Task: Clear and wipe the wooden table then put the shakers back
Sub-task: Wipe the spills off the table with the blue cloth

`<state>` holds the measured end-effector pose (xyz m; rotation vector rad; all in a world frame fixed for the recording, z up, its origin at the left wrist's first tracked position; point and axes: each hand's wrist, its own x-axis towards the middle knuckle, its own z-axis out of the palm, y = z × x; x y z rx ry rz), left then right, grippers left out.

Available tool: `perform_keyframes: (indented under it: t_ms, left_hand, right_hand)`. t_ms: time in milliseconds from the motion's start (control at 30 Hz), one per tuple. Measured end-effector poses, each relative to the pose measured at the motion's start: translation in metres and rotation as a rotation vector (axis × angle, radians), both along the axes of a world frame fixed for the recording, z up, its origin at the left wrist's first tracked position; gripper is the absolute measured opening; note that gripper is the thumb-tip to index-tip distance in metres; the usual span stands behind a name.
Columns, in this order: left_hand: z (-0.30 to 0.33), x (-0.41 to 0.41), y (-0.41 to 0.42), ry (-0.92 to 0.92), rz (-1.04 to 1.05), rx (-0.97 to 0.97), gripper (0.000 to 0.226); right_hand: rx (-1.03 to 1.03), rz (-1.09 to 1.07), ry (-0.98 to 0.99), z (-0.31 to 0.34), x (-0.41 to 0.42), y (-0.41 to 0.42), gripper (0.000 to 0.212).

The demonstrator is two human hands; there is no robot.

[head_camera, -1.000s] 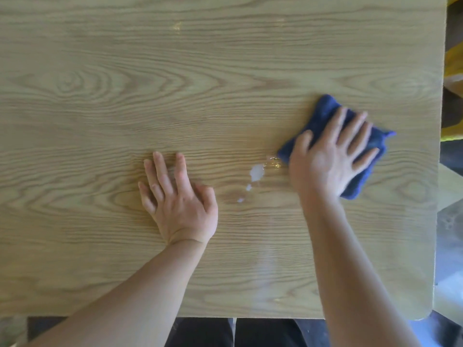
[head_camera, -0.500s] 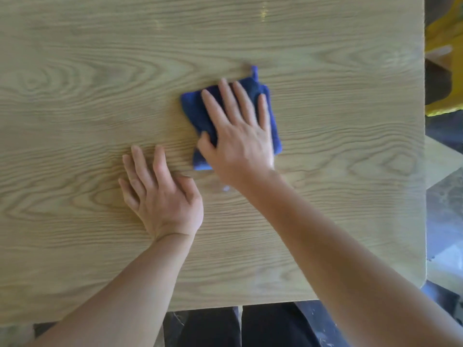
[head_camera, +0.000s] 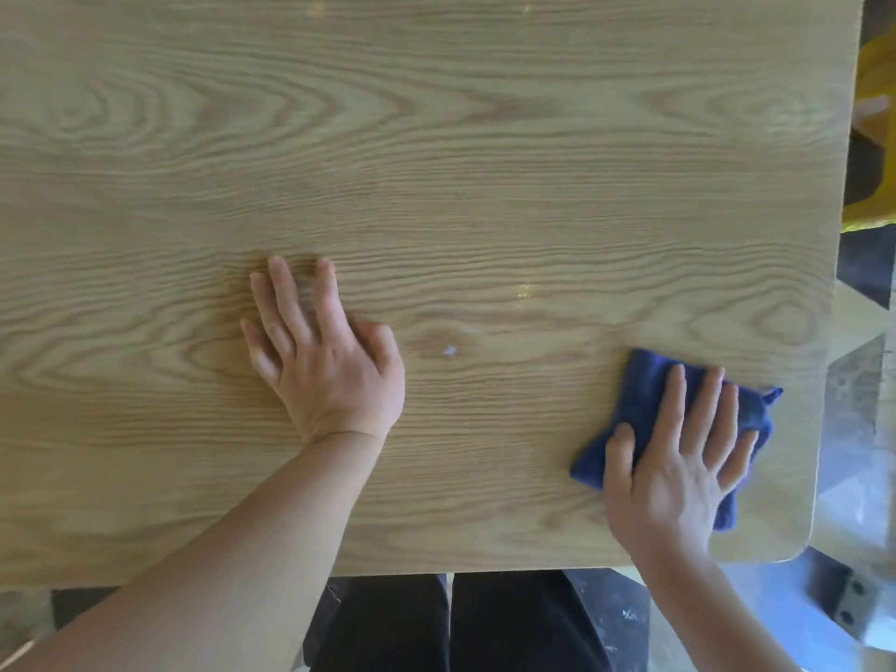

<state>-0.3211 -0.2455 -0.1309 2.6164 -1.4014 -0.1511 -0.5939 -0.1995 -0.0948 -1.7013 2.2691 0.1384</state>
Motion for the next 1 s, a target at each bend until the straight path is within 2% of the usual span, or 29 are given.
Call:
perform_keyframes:
  t_ms: [167, 333, 500, 667, 767, 900, 1000]
  left_hand:
    - [0.0, 0.002, 0.001, 0.006, -0.008, 0.001, 0.067]
    - [-0.002, 0.003, 0.001, 0.017, 0.008, -0.017, 0.061]
    - [-0.003, 0.003, 0.001, 0.052, 0.027, -0.06, 0.054]
    - [0.007, 0.002, -0.001, 0.141, 0.062, -0.1, 0.058]
    - [0.016, 0.002, 0.0, 0.225, 0.063, -0.094, 0.057]
    - [0.026, 0.022, 0.022, 0.255, -0.152, -0.09, 0.072]
    - [0.028, 0.039, 0.076, 0.171, -0.26, -0.041, 0.066]
  right_hand:
    - [-0.073, 0.149, 0.015, -0.004, 0.073, -0.073, 0.077]
    - [-0.157, 0.338, -0.105, -0.014, 0.17, -0.159, 0.074]
    - [-0.162, 0.439, -0.114, -0.018, 0.185, -0.185, 0.069]
    - [-0.134, 0.495, -0.124, -0.011, 0.174, -0.144, 0.068]
    - [-0.125, 0.549, -0.121, -0.006, 0.147, -0.078, 0.069]
    - [-0.123, 0.618, -0.084, -0.004, 0.094, 0.035, 0.068]
    - [-0.089, 0.684, -0.056, -0.006, 0.061, 0.097, 0.069]
